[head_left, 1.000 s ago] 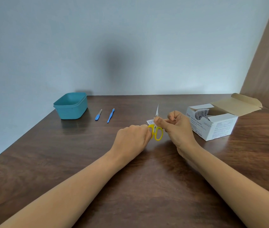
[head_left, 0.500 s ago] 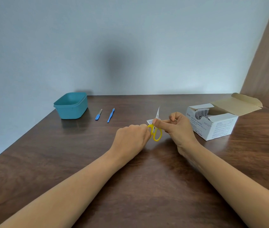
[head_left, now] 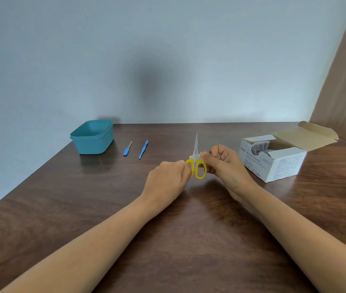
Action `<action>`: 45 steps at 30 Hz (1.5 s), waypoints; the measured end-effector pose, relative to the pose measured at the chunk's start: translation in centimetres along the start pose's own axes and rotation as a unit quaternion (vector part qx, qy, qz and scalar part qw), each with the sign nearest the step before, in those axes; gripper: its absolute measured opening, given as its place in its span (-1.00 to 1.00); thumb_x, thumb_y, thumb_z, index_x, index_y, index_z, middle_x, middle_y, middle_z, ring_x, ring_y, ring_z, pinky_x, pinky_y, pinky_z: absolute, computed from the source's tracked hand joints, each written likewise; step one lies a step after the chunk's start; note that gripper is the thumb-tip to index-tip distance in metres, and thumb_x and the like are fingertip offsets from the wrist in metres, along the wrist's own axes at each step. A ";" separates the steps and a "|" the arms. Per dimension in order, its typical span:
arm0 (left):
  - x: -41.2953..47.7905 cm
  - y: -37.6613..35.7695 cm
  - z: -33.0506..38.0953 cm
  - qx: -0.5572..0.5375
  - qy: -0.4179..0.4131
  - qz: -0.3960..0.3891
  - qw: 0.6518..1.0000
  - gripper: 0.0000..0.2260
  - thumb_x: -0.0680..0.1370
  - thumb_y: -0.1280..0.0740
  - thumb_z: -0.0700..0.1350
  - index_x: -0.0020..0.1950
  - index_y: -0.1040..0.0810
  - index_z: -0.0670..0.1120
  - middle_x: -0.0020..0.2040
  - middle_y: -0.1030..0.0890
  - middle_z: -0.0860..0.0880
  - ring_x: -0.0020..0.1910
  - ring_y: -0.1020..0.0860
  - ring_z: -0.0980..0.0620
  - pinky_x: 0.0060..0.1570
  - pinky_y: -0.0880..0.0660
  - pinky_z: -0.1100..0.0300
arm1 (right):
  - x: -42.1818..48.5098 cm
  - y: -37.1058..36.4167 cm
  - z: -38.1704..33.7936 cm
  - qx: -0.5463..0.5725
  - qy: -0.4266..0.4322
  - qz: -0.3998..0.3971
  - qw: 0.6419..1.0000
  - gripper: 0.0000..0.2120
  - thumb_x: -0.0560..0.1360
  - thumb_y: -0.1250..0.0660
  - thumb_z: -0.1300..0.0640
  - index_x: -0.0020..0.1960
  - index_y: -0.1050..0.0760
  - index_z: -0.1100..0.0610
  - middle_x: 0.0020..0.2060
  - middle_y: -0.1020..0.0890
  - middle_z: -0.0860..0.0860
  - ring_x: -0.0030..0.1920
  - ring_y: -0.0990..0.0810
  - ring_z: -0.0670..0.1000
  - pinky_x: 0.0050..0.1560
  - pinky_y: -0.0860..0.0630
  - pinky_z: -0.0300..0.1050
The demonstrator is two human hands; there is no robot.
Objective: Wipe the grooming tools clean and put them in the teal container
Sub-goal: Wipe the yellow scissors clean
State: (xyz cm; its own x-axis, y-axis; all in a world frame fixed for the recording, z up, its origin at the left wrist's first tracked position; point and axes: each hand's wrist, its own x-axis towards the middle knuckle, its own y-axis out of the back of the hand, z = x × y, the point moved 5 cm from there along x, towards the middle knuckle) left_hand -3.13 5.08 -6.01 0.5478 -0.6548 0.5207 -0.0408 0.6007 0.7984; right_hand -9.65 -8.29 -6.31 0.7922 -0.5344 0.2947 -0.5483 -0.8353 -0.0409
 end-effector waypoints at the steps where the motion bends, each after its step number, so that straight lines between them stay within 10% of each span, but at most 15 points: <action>1: 0.0 0.0 0.0 -0.005 0.003 0.000 1.000 -0.64 0.64 -0.08 -0.02 -0.34 -0.32 -0.09 -0.37 -0.52 -0.10 -0.33 -0.50 -0.14 -0.36 -0.37 0.07 | 0.0 0.0 -0.1 -0.001 -0.001 0.003 1.000 -0.70 0.52 -0.32 0.29 -0.28 -0.27 0.09 -0.44 -0.36 0.02 -0.40 -0.48 -0.05 -0.23 -0.50 -0.17; 30: -0.1 0.8 -1.5 -0.085 0.175 -0.010 0.981 -0.66 0.61 -0.07 0.00 -0.34 -0.32 -0.08 -0.25 -0.60 -0.16 -0.18 -0.53 -0.22 -0.30 -0.37 0.05 | -2.2 -1.7 -0.1 0.104 -0.091 0.088 0.987 -0.53 0.28 -0.55 0.29 -0.32 -0.21 0.05 -0.35 -0.46 0.14 -0.26 -0.45 0.05 -0.46 -0.29 -0.33; 37: -0.1 1.5 -2.5 -0.099 0.203 -0.017 0.974 -0.67 0.59 -0.08 -0.05 -0.33 -0.39 -0.12 -0.25 -0.63 -0.13 -0.18 -0.54 -0.14 -0.25 -0.43 0.05 | -2.3 -3.0 -0.3 0.077 -0.065 0.070 0.992 -0.52 0.33 -0.49 0.40 -0.32 -0.19 0.10 -0.59 -0.53 -0.10 -0.54 -0.47 -0.22 -0.42 -0.37 -0.43; 42: 0.5 2.5 -2.7 -0.074 0.195 -0.018 0.978 -0.71 0.59 -0.10 -0.04 -0.30 -0.40 -0.10 -0.20 -0.60 -0.14 -0.14 -0.54 -0.20 -0.26 -0.37 0.09 | -2.3 -4.5 0.2 0.007 -0.063 0.053 0.997 -0.53 0.26 -0.56 0.33 -0.31 -0.24 0.10 -0.36 -0.66 0.21 -0.27 -0.66 0.04 -0.12 -0.54 -0.16; 45: 1.8 4.9 -4.1 0.001 0.185 -0.009 0.983 -0.71 0.61 -0.08 -0.02 -0.23 -0.45 -0.08 -0.15 -0.62 -0.12 -0.07 -0.56 -0.19 -0.22 -0.39 0.11 | -1.6 -5.5 -0.3 0.059 -0.071 0.067 0.994 -0.55 0.30 -0.54 0.34 -0.30 -0.23 0.10 -0.39 -0.63 0.15 -0.35 -0.64 -0.06 -0.30 -0.47 -0.38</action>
State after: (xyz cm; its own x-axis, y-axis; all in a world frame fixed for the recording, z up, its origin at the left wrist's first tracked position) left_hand 1.04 8.69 -2.44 0.8150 -0.4526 0.3618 -0.0310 0.5894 0.8072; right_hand -7.95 -2.80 -6.22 0.7487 -0.6474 0.1425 -0.6224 -0.7605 -0.1850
